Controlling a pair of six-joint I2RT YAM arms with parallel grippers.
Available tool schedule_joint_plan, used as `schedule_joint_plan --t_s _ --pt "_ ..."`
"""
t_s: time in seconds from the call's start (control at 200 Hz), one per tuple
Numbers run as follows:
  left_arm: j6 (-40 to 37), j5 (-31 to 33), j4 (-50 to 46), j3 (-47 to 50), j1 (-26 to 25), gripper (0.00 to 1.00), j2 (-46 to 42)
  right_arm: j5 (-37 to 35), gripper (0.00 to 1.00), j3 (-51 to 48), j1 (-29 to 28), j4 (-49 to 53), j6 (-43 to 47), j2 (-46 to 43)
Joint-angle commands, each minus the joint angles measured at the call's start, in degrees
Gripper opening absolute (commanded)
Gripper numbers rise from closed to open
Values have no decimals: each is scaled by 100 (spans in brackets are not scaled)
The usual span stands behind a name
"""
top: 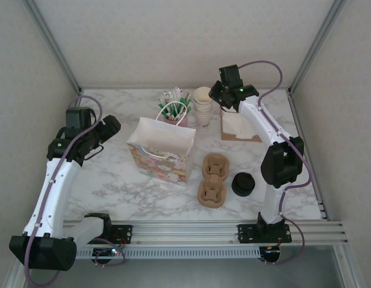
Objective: Pack the takeout coffee
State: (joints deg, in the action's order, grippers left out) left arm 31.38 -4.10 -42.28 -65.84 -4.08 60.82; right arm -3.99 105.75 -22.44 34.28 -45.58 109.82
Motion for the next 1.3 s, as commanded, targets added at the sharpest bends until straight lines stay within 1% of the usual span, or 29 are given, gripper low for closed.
schedule_joint_plan --t_s 0.0,0.28,0.415,0.671,0.916,0.976,1.006,1.071,1.106,1.296 --pt "70 97 -104 -14 -49 87 -5 -175 26 138 -43 268 122 -129" --pt "75 137 -132 -16 -54 87 -25 -33 26 323 -50 259 146 97" --pt "73 168 -147 -25 -53 87 -30 -53 24 419 -48 293 123 198" --pt "67 214 -175 -27 -54 87 -45 -161 24 520 -46 438 154 306" --pt "70 229 -185 -28 -55 87 -47 -45 23 591 -52 420 185 395" --pt "70 234 -198 -33 -53 87 -48 -73 21 605 -55 448 175 417" --pt "70 239 -195 -29 -53 87 -44 -79 17 621 -59 456 181 432" --pt "66 251 -197 -34 -54 87 -56 -76 15 660 -65 496 186 452" --pt "70 252 -202 -33 -63 87 -53 -68 12 686 -61 515 195 469" --pt "70 301 -210 -25 -60 88 -57 -94 13 780 -72 622 270 536"
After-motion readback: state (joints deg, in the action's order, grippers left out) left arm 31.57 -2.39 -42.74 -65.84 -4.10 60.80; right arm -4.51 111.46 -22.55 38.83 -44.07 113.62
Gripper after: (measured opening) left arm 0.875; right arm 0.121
